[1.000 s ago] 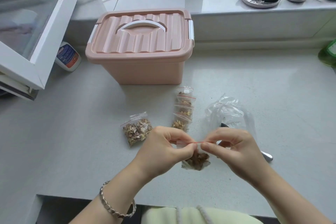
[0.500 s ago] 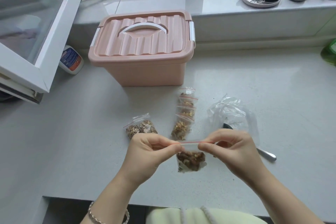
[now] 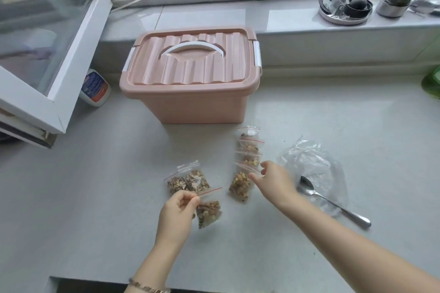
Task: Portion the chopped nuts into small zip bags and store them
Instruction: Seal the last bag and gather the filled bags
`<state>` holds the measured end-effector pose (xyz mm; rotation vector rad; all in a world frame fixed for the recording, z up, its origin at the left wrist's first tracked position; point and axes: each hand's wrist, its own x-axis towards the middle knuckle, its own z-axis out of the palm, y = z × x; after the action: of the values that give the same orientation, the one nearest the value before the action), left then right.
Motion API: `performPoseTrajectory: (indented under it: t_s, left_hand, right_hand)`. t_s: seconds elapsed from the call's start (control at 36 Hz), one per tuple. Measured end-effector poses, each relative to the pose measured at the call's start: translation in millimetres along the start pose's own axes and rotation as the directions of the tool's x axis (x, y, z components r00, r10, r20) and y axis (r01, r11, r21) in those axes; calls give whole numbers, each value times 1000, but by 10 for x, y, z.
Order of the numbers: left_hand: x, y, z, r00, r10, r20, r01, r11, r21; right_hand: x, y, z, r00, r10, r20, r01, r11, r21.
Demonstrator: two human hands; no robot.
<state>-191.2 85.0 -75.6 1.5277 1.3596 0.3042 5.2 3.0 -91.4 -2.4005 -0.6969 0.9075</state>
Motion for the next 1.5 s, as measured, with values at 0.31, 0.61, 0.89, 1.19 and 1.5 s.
performPoseTrajectory:
  t_s: [0.31,0.61,0.89,1.19,1.5]
  left_hand:
    - [0,131,166,966,256,-21,-239,926,293]
    - [-66,561,477,911,175,373,-59,952,-300]
    - [-418,757,552,906,254,338,-76,884,-462]
    - [-568,856,460,948,157,276,-2,872,-490]
    - [-601,890,451,947,101,306,49,893,-448]
  right_hand:
    - [46,77,121,998,-63,-26,66,991,116]
    - [-582,51,-404,934,-356,-28,345,882,321]
    - [-922,-38,-670,955,-297,-14,251,780,574]
    - [-963,-30,-694,977,-207,41,116,690,714]
    - [-976,-15,-706,985,-171,3,111,652,750]
